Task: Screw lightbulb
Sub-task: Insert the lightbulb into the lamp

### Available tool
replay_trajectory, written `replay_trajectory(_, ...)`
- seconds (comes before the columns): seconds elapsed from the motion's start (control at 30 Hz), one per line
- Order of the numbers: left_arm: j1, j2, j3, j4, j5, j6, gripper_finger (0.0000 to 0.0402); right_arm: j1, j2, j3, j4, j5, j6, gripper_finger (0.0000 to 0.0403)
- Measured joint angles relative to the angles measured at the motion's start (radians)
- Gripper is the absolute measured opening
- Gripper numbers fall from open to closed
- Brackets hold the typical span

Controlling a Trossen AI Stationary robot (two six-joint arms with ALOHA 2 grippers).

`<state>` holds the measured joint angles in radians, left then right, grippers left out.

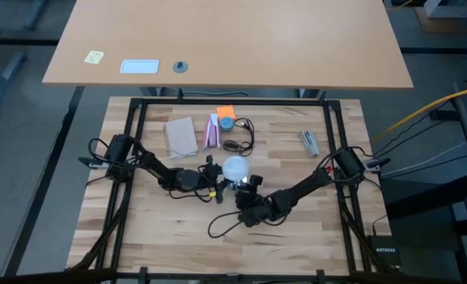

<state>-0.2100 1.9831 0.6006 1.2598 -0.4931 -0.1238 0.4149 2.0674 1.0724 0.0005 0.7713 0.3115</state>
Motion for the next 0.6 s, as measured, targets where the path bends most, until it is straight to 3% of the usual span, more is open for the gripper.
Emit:
replay_trajectory(0.27,0.000,-0.001,0.001,-0.018,0.000,0.000,0.0155,-0.002,-0.001,0.000,-0.077,0.043,0.030,0.0167)
replay_trajectory(0.6,0.000,-0.001,0.000,-0.050,-0.002,-0.004,0.0155,-0.002,-0.002,-0.001,-0.250,0.113,0.190,0.0167)
